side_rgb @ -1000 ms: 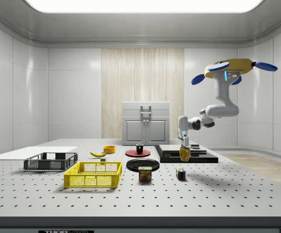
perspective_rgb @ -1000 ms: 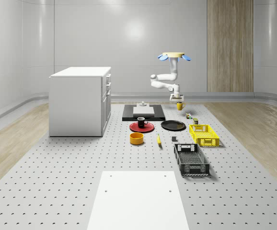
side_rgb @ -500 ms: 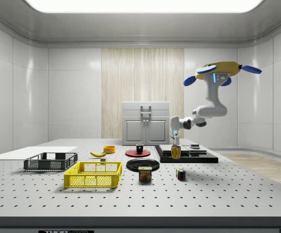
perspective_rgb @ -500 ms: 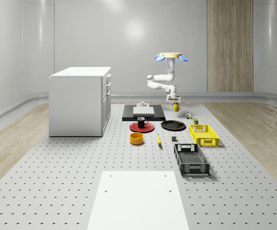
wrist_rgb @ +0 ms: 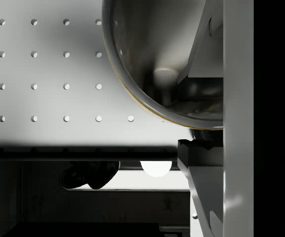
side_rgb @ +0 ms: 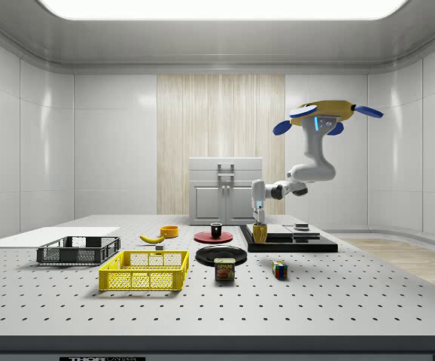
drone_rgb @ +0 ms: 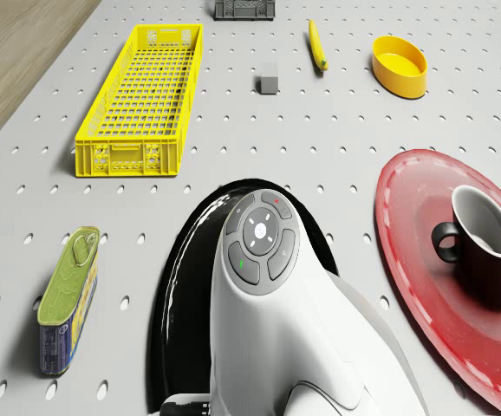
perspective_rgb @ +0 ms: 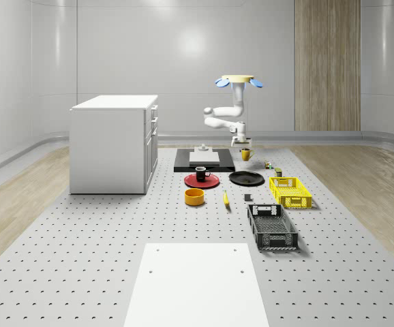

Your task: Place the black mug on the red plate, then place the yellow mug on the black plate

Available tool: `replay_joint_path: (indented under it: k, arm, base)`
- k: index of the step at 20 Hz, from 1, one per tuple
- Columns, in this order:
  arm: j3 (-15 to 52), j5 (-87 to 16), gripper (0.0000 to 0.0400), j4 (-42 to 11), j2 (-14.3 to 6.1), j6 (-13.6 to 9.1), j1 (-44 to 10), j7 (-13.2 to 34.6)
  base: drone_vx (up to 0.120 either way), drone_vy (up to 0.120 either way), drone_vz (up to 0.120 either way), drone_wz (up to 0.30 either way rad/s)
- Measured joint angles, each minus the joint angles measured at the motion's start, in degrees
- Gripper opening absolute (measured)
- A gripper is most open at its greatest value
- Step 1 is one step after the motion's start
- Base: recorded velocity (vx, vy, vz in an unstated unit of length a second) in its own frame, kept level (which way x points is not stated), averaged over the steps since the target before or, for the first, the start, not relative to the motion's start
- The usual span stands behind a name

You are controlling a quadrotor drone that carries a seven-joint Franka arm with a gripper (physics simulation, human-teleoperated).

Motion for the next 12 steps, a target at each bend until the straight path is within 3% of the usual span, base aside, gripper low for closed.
replay_joint_path:
  k: [3, 5, 12]
  arm:
    - [0.01, 0.03, 0.011, 0.0, -0.06, 0.06, -0.03, 0.02]
    - [0.01, 0.05, 0.011, 0.01, -0.1, 0.09, -0.04, 0.03]
    - [0.02, 0.11, 0.011, 0.02, -0.23, 0.21, -0.1, 0.08]
  base:
    - [0.12, -0.107, 0.0, 0.0]
    - [0.12, 0.0, 0.0, 0.0]
    - [0.12, 0.0, -0.12, 0.0]
